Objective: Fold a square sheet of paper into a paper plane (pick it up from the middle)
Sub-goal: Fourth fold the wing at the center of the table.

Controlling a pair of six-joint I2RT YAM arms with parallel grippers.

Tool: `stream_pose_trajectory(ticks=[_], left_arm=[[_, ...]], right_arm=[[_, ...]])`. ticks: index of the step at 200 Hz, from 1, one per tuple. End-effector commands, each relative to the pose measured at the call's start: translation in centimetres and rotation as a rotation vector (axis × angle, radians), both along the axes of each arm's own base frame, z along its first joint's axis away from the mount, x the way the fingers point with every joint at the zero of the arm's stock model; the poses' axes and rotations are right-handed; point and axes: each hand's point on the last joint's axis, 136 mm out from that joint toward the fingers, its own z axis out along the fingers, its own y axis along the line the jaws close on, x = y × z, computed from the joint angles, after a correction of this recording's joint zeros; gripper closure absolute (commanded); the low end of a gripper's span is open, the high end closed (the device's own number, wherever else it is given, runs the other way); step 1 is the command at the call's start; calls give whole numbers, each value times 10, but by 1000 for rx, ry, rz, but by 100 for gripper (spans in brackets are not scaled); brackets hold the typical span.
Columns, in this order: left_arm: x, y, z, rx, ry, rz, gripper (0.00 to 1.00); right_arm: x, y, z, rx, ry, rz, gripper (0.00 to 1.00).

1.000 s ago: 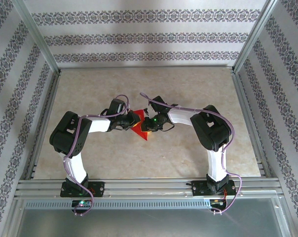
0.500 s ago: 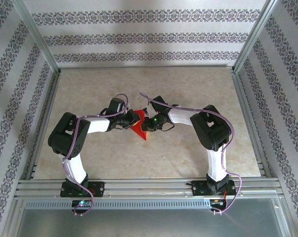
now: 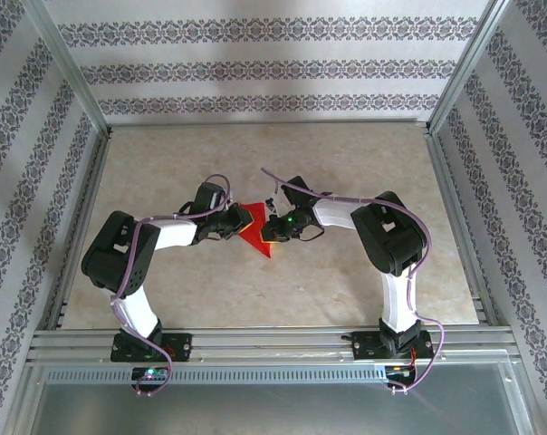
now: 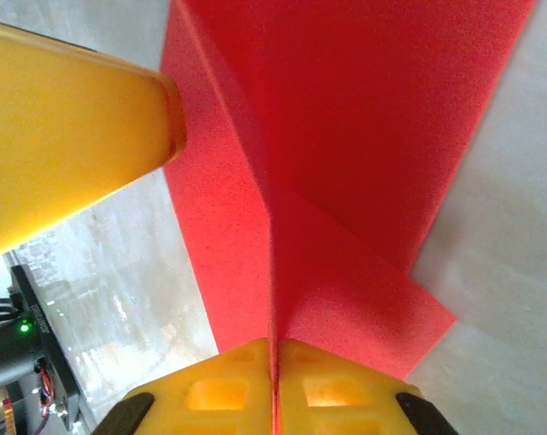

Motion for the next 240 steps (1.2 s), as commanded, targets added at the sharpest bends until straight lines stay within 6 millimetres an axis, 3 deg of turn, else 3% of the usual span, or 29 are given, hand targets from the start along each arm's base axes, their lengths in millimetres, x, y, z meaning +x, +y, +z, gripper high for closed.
stream_pose_trajectory(ticks=[1,84,160,240], left_arm=[[-2,8,-17,24,52,28,87],[-18,18,-47,92,168,53,86],[-23,19,-54,111,199,50,86],[-23,18,-55,112,202,48,86]], right_arm=[[1,-5,-1,-60,-28,-2,87],[11,-10,-1,-250,-103,-70,79],[18,-20,1,-425,-232,-90,81],[9,-1,-1,-390,-235,-12,73]])
